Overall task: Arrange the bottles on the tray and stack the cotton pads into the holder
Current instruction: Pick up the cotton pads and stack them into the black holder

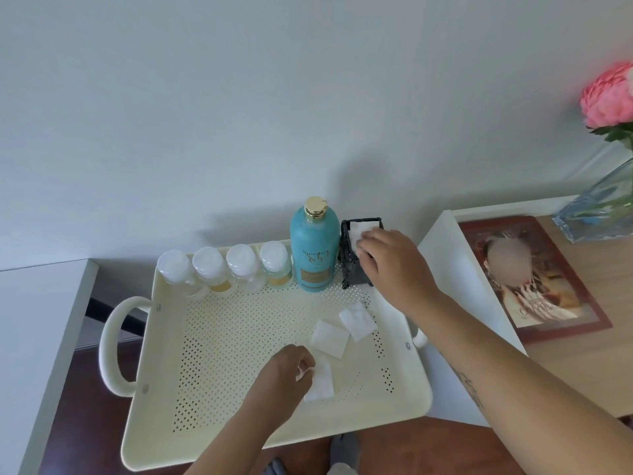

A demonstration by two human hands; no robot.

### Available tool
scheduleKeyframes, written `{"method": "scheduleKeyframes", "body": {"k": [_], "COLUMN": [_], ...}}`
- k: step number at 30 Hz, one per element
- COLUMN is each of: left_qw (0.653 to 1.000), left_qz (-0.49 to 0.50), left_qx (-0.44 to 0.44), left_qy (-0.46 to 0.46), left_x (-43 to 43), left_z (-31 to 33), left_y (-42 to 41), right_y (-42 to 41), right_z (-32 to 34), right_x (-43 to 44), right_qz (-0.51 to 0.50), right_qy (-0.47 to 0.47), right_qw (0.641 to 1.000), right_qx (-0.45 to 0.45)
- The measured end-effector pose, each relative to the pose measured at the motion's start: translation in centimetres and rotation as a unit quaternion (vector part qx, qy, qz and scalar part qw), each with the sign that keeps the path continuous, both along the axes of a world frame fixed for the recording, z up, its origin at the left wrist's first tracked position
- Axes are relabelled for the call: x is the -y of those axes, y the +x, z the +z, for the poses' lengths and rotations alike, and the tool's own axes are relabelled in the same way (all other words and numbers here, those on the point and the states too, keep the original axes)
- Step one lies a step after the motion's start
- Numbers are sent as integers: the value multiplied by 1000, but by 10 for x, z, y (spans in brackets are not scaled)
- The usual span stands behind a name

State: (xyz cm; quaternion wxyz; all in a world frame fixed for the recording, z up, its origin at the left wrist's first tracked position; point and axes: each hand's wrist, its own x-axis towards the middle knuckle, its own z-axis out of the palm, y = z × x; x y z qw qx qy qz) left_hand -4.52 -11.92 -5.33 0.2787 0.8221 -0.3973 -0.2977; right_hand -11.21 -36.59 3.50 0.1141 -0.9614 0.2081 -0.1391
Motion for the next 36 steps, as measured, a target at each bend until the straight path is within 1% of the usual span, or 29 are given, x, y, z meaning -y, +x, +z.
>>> {"method": "scheduleKeyframes", "body": {"k": [3,5,10,13,14,15,17,18,19,21,23,26,29,32,36], "left_qw": [1000,1000,995,989,986,983,980,978,976,972,971,976,972,968,951], "left_qz": [7,13,64,87,89,86,61,43,23,-11,-40,-64,-66,-63,-86], "left_qx": [-6,-11,-30,-11,-4,5,31,46,63,104,136,175,221,241,293], "left_qy": [-2,-15,-74,-122,-142,-160,-188,-198,-205,-210,-194,-111,-45,-4,39], "left_x": [-1,-1,8,22,28,36,54,64,76,102,130,167,191,205,212], "left_z": [0,3,23,50,62,76,104,116,127,145,155,157,151,145,138], "left_y": [0,-1,1,8,11,13,15,16,17,18,20,22,26,30,31], "right_y": [-2,-4,-6,-10,-14,-22,-44,-57,-68,-85,-92,-90,-79,-70,-65], "right_z": [-7,-10,-10,-8,-6,-5,-3,-4,-8,-18,-27,-32,-32,-34,-40], "right_x": [-1,-1,0,-3,-4,-7,-21,-30,-40,-59,-69,-71,-64,-55,-48], "right_qz": [4,4,3,1,-5,-18,-66,-93,-117,-149,-173,-200,-211,-214,-213], "right_qy": [-9,-13,-24,-29,-29,-20,15,17,10,-6,4,39,76,83,71], "right_qw": [999,998,998,996,997,999,996,992,989,985,983,977,971,968,969], "right_qx": [-45,-58,-64,-86,-74,-42,52,84,95,84,67,69,87,98,99]}}
